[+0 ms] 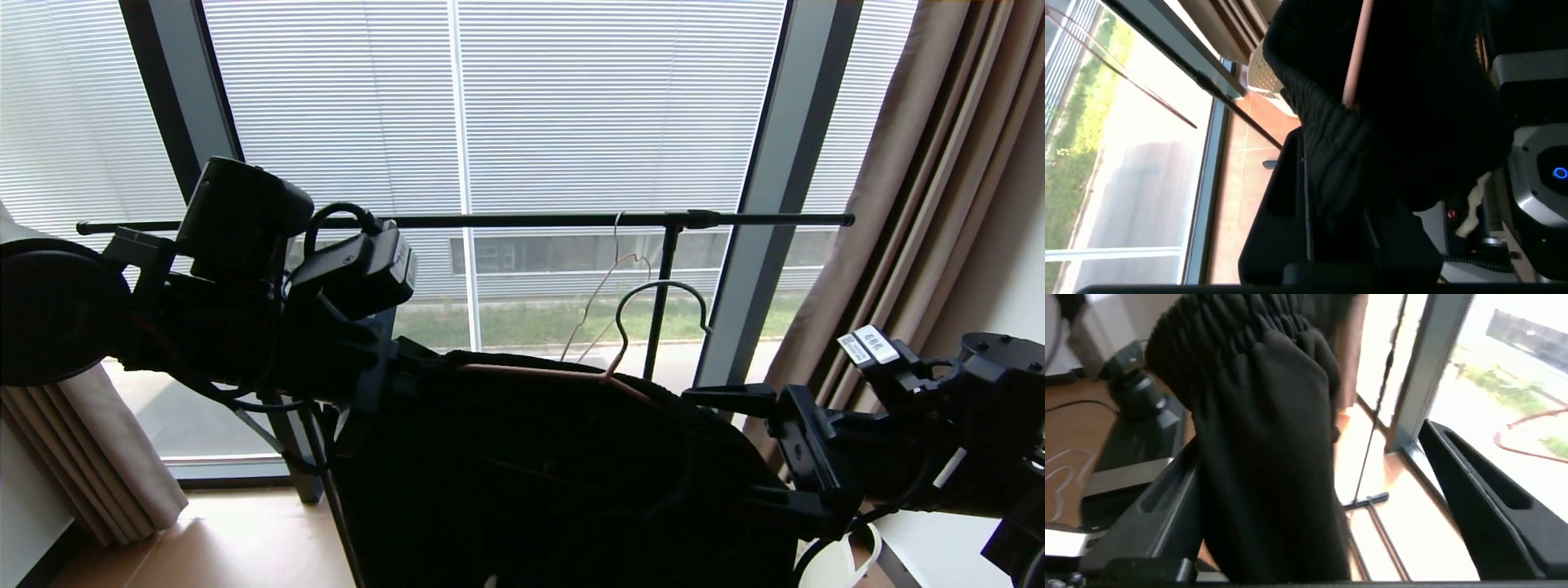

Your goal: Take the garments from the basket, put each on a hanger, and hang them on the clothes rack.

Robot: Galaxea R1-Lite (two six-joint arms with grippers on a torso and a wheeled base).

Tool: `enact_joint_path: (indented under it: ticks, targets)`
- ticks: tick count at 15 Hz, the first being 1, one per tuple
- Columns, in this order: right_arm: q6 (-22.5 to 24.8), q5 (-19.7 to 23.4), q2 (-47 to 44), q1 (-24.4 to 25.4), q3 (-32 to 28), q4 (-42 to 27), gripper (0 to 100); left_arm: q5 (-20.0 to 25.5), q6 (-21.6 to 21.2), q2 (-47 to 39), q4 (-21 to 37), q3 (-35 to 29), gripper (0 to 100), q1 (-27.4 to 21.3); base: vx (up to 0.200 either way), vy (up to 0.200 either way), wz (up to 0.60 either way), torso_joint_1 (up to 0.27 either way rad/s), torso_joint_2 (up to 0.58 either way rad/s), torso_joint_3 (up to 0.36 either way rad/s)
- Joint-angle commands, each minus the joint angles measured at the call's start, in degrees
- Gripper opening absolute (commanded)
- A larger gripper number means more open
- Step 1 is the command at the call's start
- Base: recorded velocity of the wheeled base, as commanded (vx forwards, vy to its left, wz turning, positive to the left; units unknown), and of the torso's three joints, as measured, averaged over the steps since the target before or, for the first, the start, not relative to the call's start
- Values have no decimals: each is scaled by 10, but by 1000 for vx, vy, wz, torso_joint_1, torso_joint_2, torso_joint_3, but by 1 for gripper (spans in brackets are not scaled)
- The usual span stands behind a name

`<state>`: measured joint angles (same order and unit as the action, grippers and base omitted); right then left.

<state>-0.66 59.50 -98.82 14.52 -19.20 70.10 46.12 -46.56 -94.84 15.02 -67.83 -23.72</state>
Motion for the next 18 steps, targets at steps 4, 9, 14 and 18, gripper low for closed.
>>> enact_joint_path:
  ticks: [4,9,14,18]
  targets:
    - [0,28,-1,-41,-10,14,100,24,20,23,-1,25,0,30,0,0,0,0,0,0]
    - [0,53,-2,-72,-8,29,100,52,78,50,-3,48,0,73,0,0,0,0,0,0]
    - [0,55,-10,-87,-11,29,100,84,95,80,-3,70,0,109,0,0,0,0,0,0]
    - [0,55,-17,-92,-12,29,100,100,109,86,-3,81,0,121,0,0,0,0,0,0]
